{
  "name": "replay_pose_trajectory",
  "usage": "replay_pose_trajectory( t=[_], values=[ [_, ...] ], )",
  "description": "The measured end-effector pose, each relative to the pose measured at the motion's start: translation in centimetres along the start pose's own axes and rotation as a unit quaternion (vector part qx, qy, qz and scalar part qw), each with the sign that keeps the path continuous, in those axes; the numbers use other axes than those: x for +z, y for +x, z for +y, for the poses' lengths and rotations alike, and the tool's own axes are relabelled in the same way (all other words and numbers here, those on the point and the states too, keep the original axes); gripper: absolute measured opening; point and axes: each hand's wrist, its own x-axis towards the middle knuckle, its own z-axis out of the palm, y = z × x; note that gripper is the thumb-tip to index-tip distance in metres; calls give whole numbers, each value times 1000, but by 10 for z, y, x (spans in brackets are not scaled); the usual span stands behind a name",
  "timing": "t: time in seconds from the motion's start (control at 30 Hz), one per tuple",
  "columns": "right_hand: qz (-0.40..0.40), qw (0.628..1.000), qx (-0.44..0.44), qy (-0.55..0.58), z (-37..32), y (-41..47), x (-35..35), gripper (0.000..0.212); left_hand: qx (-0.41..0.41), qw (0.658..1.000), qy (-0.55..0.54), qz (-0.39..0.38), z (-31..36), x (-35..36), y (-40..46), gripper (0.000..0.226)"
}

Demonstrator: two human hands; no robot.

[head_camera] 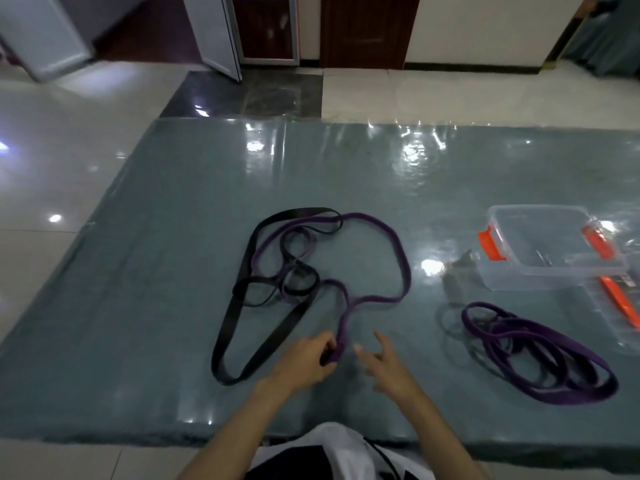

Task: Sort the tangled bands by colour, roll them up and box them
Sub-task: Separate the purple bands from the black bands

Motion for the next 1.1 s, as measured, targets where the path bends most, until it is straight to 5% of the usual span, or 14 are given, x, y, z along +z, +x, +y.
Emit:
replay_pose_trajectory(
  t=[0.1,0.17,0.27,0.47,0.6,0.67,0.73,0.87,1.0,1.1],
  values=[
    [-5,965,57,257,-16,5,11,72,89,994,-7,-64,22,0,1,40],
    [15,941,56,333,-24,9,14,69,123,988,7,-93,28,-1,7,48],
    [81,942,40,322,-28,18,8,59,126,988,-50,-68,27,-7,19,49],
    [107,950,15,294,-32,35,-16,40,-11,977,-104,187,-8,-24,64,31],
    [84,957,20,279,-38,42,-16,29,-113,983,31,138,-34,-35,93,52],
    [58,963,24,261,-41,46,-11,32,-96,983,59,145,-41,-36,99,36],
    [54,966,31,250,-42,51,-6,35,-64,978,-26,195,-46,-35,99,20],
    [67,974,30,217,-37,65,-7,42,-95,912,-270,295,-57,-45,78,10],
    [84,983,28,161,-34,72,-8,48,-183,827,-338,410,-86,-58,51,26],
    [67,993,26,89,-33,78,-4,39,-246,799,-320,447,-104,-67,38,43]
  ],
)
